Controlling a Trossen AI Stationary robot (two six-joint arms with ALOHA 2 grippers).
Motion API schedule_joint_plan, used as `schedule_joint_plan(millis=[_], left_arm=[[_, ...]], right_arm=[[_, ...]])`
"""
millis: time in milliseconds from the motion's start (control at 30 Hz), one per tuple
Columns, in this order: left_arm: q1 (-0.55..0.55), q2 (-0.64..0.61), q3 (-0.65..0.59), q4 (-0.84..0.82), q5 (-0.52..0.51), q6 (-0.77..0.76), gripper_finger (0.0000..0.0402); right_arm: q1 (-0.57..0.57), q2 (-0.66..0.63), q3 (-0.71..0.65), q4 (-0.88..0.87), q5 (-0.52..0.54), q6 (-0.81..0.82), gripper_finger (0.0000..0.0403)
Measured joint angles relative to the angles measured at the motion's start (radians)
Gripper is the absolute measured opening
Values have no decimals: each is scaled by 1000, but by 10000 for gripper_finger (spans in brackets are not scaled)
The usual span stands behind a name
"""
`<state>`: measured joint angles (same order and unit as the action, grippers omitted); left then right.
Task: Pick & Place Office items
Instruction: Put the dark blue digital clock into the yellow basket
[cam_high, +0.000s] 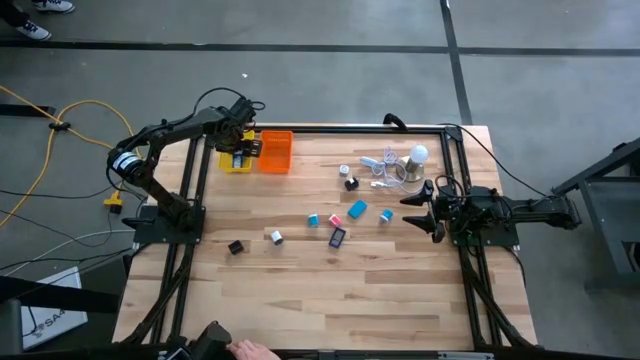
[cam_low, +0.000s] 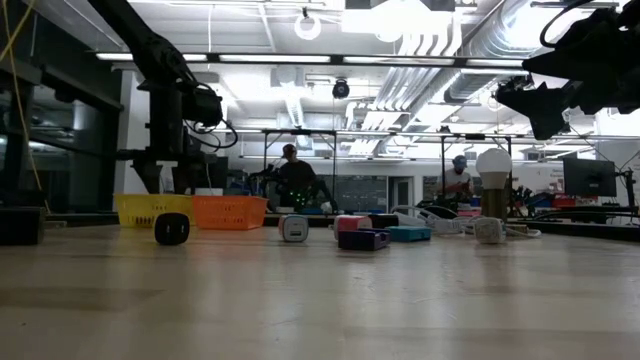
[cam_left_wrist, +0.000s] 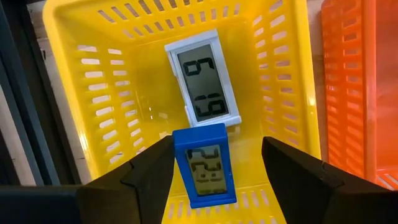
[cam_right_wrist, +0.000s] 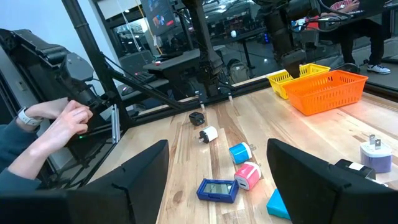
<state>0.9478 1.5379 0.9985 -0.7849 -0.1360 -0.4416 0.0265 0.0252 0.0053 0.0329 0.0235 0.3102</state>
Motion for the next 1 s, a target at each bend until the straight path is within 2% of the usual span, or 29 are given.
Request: schedule_joint_plan(millis=[267, 533, 733, 1000], left_arm=[[0, -11, 0, 6, 1, 22, 234], [-18, -156, 0, 11, 0, 114, 234], [-113, -260, 0, 10, 10, 207, 234], [-307, -307, 0, -7, 10, 202, 234]], right_arm=[[0, 0, 0, 0, 0, 0, 259], [0, 0, 0, 0, 0, 0, 259], [0, 0, 0, 0, 0, 0, 259], [0, 0, 0, 0, 0, 0, 259]])
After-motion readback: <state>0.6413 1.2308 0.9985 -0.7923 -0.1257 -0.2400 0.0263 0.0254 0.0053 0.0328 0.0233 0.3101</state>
